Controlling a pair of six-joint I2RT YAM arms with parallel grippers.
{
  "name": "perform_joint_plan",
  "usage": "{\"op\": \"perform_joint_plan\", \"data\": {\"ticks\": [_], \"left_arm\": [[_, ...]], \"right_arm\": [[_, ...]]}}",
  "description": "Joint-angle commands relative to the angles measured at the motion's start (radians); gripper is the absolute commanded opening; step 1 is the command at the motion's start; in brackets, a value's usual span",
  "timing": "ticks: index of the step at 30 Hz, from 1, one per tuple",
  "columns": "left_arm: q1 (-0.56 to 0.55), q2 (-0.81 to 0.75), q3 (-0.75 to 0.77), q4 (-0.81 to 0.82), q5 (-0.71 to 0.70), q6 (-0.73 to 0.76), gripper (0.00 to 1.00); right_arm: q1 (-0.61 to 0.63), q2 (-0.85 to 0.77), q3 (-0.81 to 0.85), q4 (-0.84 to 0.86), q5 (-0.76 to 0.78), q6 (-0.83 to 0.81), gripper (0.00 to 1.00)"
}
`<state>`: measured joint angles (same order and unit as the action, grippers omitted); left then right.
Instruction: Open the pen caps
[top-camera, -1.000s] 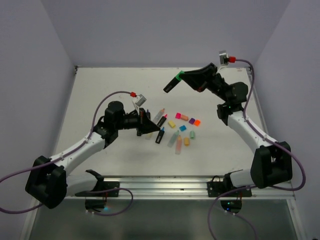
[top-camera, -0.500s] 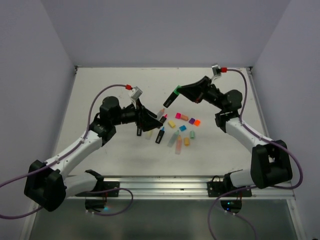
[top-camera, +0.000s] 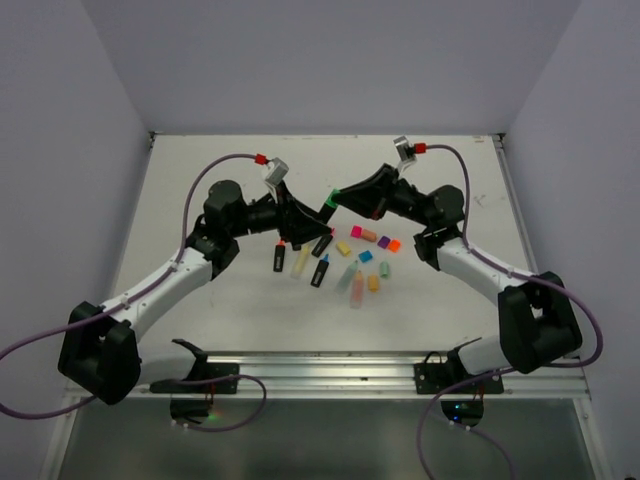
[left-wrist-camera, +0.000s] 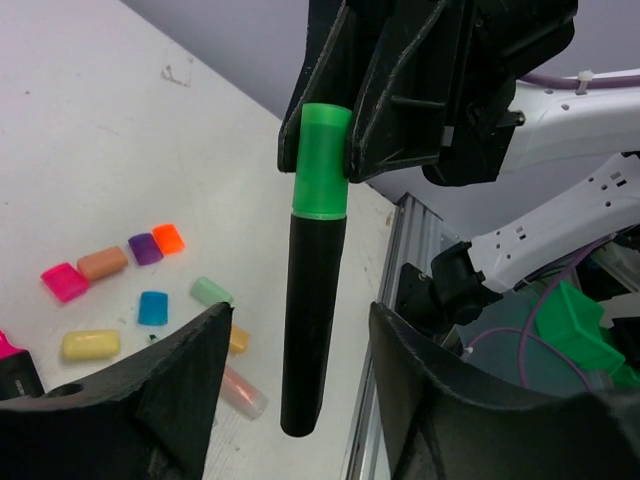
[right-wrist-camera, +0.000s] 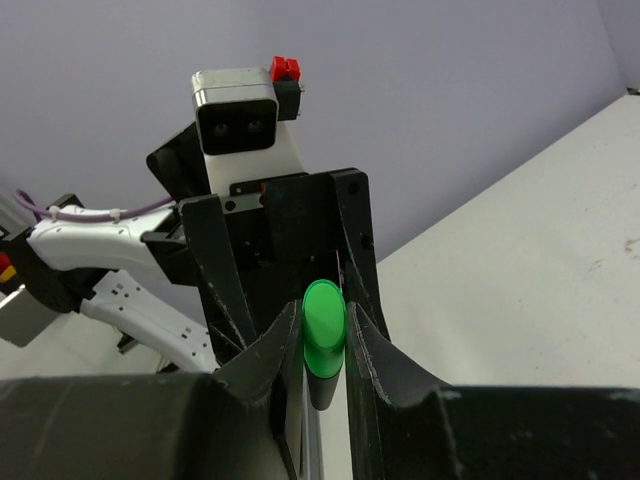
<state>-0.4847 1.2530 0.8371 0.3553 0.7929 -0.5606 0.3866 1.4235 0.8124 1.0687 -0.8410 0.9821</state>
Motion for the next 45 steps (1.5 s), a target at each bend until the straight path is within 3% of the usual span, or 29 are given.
{"op": "perform_joint_plan", "data": {"ticks": [1, 3, 7, 9, 10, 12, 26, 45], "left_arm": [[0.005, -0.003, 0.039, 0.063, 0.019, -0.01, 0.58], [0.005, -0.003, 0.036, 0.063, 0.016, -0.01, 0.58], [0.001, -0.003, 0.034, 0.065, 0.016, -0.009, 0.47], [0.0, 0.0, 0.036, 0.06, 0.015, -0.005, 0.33], [-0.002, 0.005, 0.034, 0.056, 0.016, -0.001, 0.18], [-0.006, 0.006, 0.03, 0.048, 0.016, 0.004, 0.01], [-0.017, -0.082, -0.161, 0.031, 0.055, -0.028, 0.0], [-0.018, -0.089, -0.266, 0.059, 0.058, -0.074, 0.0]], "right_arm": [[0.017, 0.009, 0.025, 0.03, -0.003, -0.022, 0.0], [0.021, 0.014, 0.031, 0.022, 0.0, -0.025, 0.0], [0.029, 0.026, 0.036, 0.017, -0.001, -0.023, 0.0], [0.032, 0.029, 0.036, 0.019, 0.0, -0.023, 0.0], [0.031, 0.031, 0.037, 0.017, 0.002, -0.025, 0.0], [0.032, 0.025, 0.039, 0.016, 0.003, -0.029, 0.0], [-0.072, -0.04, 0.151, -0.036, 0.052, -0.069, 0.0], [-0.179, -0.106, 0.254, -0.033, 0.106, -0.072, 0.0]]}}
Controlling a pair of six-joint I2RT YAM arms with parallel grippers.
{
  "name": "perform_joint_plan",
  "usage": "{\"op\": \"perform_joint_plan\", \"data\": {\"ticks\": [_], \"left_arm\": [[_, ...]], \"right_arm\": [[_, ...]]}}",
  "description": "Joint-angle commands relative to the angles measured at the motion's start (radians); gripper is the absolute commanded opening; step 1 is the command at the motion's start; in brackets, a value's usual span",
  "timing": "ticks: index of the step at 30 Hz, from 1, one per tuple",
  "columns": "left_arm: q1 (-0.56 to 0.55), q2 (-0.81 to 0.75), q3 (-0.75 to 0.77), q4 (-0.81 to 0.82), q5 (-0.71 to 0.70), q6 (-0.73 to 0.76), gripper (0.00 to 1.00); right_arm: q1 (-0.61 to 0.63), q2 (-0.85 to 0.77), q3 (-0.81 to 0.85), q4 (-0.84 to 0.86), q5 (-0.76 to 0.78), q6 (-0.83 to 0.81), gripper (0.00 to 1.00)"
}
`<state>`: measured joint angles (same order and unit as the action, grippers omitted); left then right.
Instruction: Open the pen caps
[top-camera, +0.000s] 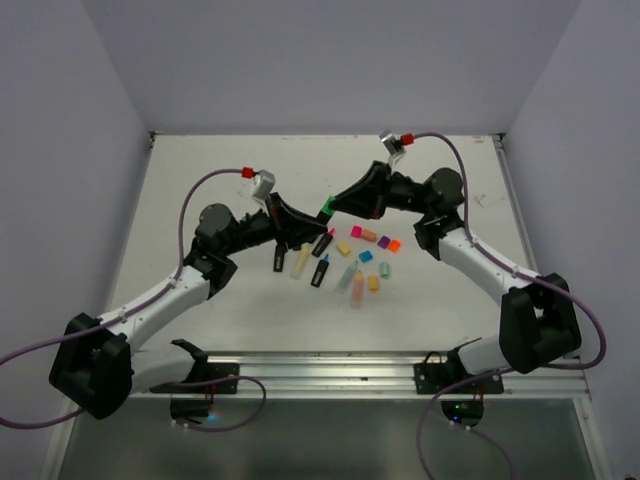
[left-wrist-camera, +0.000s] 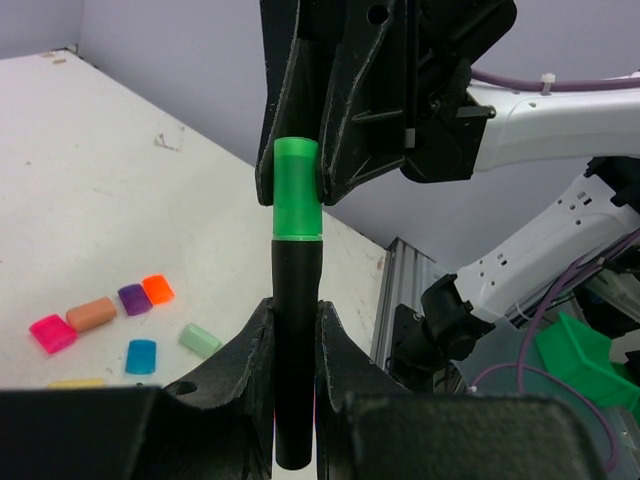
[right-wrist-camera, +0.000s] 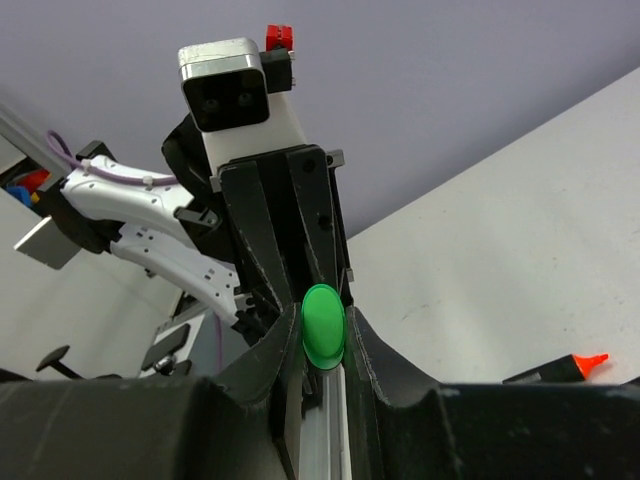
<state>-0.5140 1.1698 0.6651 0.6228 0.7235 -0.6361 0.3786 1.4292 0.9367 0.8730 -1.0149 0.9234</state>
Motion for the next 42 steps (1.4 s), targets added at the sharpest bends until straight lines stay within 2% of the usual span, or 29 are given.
{"op": "perform_joint_plan", "data": {"ticks": [1, 10, 13, 14, 15, 19, 21, 22, 23, 25, 30, 36, 42], "left_arm": [[0.011, 0.001, -0.099, -0.212, 0.131, 0.001, 0.0], [0.011, 0.022, -0.176, -0.109, 0.143, -0.06, 0.0], [0.011, 0.001, -0.148, -0.153, 0.122, -0.042, 0.0], [0.011, -0.015, -0.133, -0.181, 0.076, -0.03, 0.0], [0.012, -0.019, -0.093, -0.258, 0.044, 0.011, 0.0], [0.015, -0.021, -0.007, -0.426, -0.133, 0.087, 0.0], [0.015, -0.016, 0.019, -0.521, -0.275, 0.124, 0.0], [0.015, -0.013, 0.048, -0.555, -0.332, 0.134, 0.0], [0.015, -0.006, 0.059, -0.589, -0.449, 0.145, 0.0], [0.015, 0.004, 0.086, -0.681, -0.61, 0.164, 0.0], [0.019, 0.073, 0.122, -0.761, -0.812, 0.185, 0.0], [0.034, 0.2, 0.152, -0.762, -0.881, 0.207, 0.0], [0.091, 0.321, 0.191, -0.775, -0.903, 0.205, 0.0]], "right_arm": [[-0.184, -0.116, 0.132, 0.164, 0.282, -0.011, 0.0], [-0.21, -0.125, 0.177, 0.167, 0.302, 0.0, 0.0], [-0.21, -0.127, 0.177, 0.158, 0.282, 0.002, 0.0], [-0.208, -0.13, 0.159, 0.146, 0.27, -0.001, 0.0], [-0.21, -0.133, 0.151, 0.127, 0.26, -0.009, 0.0], [-0.21, -0.171, 0.091, -0.174, 0.26, -0.179, 0.0], [-0.21, -0.202, 0.082, -0.351, 0.321, -0.282, 0.0], [-0.21, -0.208, 0.086, -0.544, 0.36, -0.393, 0.0], [-0.208, -0.214, 0.089, -0.625, 0.393, -0.438, 0.0], [-0.208, -0.225, 0.093, -0.825, 0.528, -0.527, 0.0], [-0.21, -0.181, 0.097, -1.124, 0.806, -0.601, 0.0], [-0.21, -0.101, 0.077, -1.226, 0.941, -0.601, 0.0], [-0.21, 0.006, 0.065, -1.272, 0.967, -0.58, 0.0]]}}
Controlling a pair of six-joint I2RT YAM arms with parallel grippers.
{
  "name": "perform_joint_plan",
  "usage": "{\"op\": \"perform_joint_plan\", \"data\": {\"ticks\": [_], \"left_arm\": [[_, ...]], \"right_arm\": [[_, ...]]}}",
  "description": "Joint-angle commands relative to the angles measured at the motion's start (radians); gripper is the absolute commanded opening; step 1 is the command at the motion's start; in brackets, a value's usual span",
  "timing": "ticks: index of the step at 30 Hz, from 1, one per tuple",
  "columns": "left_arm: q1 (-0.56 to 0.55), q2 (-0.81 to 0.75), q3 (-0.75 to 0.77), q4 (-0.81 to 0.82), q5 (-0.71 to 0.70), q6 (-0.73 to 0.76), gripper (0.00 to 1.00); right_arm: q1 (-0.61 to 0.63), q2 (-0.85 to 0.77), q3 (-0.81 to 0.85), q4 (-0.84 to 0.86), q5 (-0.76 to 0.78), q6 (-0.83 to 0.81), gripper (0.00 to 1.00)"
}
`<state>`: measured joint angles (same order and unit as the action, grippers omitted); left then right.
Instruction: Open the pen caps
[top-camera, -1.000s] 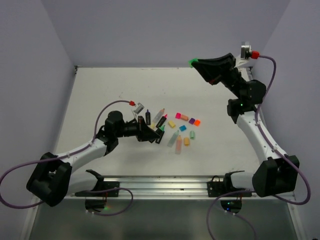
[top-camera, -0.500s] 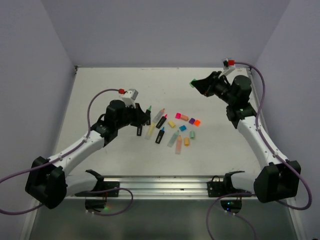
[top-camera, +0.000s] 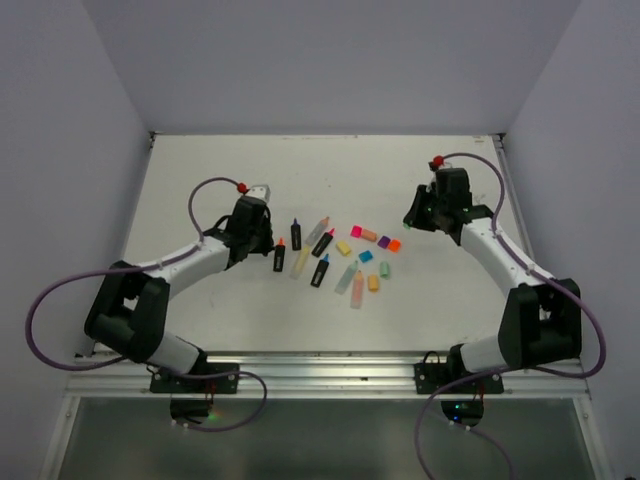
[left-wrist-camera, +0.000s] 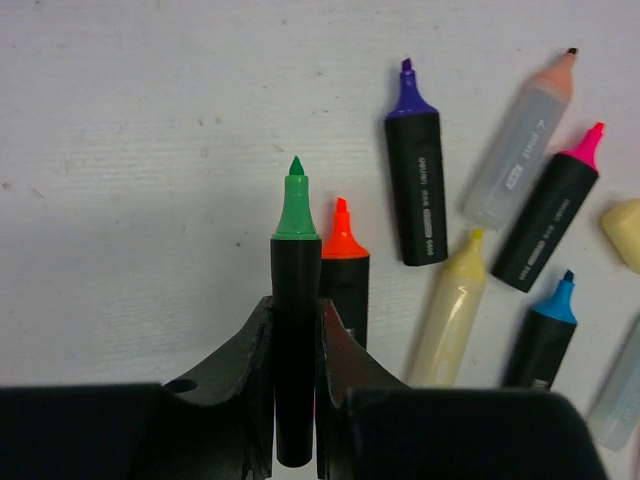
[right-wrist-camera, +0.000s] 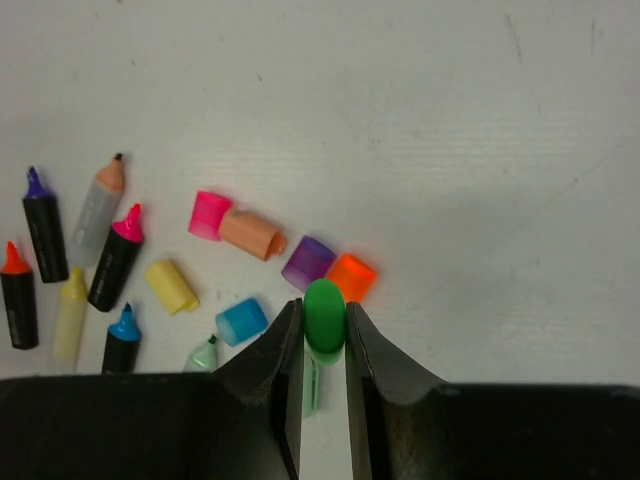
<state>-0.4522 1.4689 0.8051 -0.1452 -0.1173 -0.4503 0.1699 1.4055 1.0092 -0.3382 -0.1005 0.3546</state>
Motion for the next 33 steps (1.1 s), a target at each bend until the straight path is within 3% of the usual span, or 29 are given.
{"op": "perform_joint_plan", "data": {"ticks": [1, 21, 33], "left_arm": [[0.036, 0.045, 0.06, -0.01, -0.065, 0.018, 0.0], [0.096, 0.277, 0.147, 0.044, -0.021, 0.032, 0.18], [0.096, 0.229, 0.131, 0.035, -0.035, 0.018, 0.56]], "right_arm": [[-0.001, 0.042, -0.009, -0.065, 0.053, -0.011, 0.0], [-0.004, 0.165, -0.064, -0.03, 0.091, 0.0, 0.0], [-0.004, 0.171, -0.066, -0.024, 0.096, 0.0, 0.0]]}}
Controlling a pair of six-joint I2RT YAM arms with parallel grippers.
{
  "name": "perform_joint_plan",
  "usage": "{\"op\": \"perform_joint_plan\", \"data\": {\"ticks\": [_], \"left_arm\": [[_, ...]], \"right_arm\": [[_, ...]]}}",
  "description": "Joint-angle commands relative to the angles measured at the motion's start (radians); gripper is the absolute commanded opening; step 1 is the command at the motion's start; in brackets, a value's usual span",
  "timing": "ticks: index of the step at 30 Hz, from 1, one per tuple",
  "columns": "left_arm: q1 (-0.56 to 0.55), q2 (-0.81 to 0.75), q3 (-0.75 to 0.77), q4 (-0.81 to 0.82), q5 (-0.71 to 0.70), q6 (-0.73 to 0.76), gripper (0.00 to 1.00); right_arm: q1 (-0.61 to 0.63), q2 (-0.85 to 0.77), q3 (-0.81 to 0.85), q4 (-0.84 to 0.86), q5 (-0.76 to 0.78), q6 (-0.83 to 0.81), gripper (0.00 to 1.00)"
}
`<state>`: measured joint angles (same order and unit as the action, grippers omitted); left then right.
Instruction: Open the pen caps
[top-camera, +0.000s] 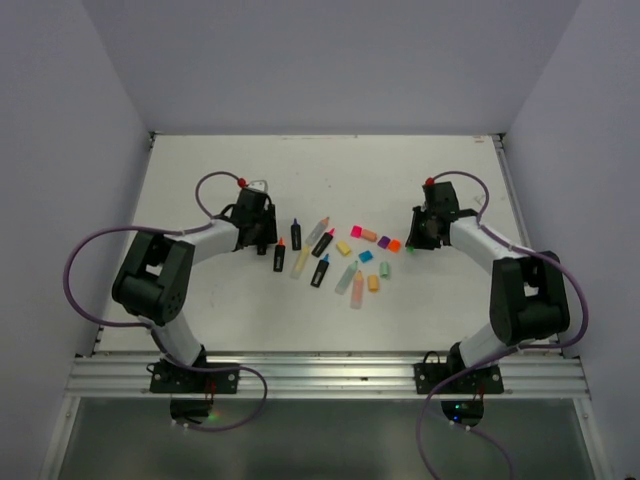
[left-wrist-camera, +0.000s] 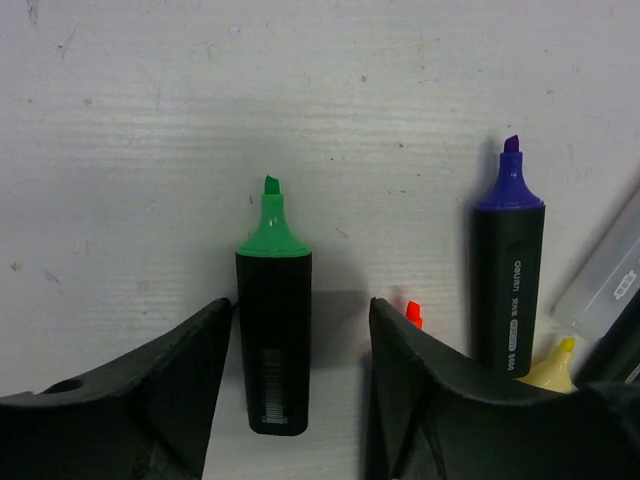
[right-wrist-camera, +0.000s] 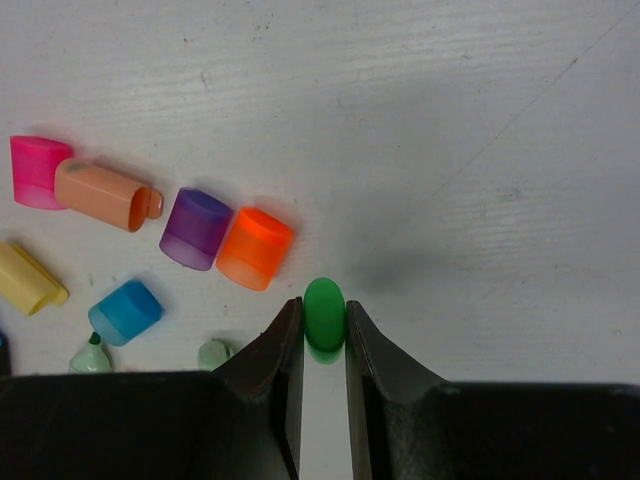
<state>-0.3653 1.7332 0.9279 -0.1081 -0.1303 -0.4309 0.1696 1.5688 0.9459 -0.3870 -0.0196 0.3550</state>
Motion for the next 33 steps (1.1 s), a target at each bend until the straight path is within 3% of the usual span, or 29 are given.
{"op": "perform_joint_plan", "data": {"ticks": [1, 4, 10, 17, 22, 27, 33], "left_arm": [[0.009, -0.043, 0.008, -0.005, -0.025, -0.002, 0.64], [0.009, -0.078, 0.014, -0.03, -0.043, -0.005, 0.78], [0.009, -0.199, 0.035, -0.105, -0.097, 0.0, 0.97], [0.009, -0.385, 0.054, -0.174, -0.15, 0.03, 1.0], [0.009, -0.515, 0.052, -0.214, -0.175, 0.052, 1.0], [0.009, -0.618, 0.035, -0.229, -0.169, 0.06, 1.0], [0.009, -0.707, 0.08, -0.297, -0.186, 0.08, 1.0]], "right_arm": [[-0.004, 0.008, -0.004, 0.025, 0.017, -0.002, 0.0], [-0.005, 0.01, -0.009, 0.023, 0.018, -0.001, 0.0], [-0.005, 0.037, -0.012, 0.027, 0.001, -0.001, 0.02], [-0.005, 0.086, -0.004, 0.04, -0.046, 0.001, 0.21], [-0.005, 0.094, 0.002, 0.039, -0.033, -0.001, 0.42], [-0.005, 0.063, 0.019, 0.011, 0.013, -0.011, 0.7], [-0.005, -0.083, 0.076, -0.079, 0.099, -0.019, 0.96]]}}
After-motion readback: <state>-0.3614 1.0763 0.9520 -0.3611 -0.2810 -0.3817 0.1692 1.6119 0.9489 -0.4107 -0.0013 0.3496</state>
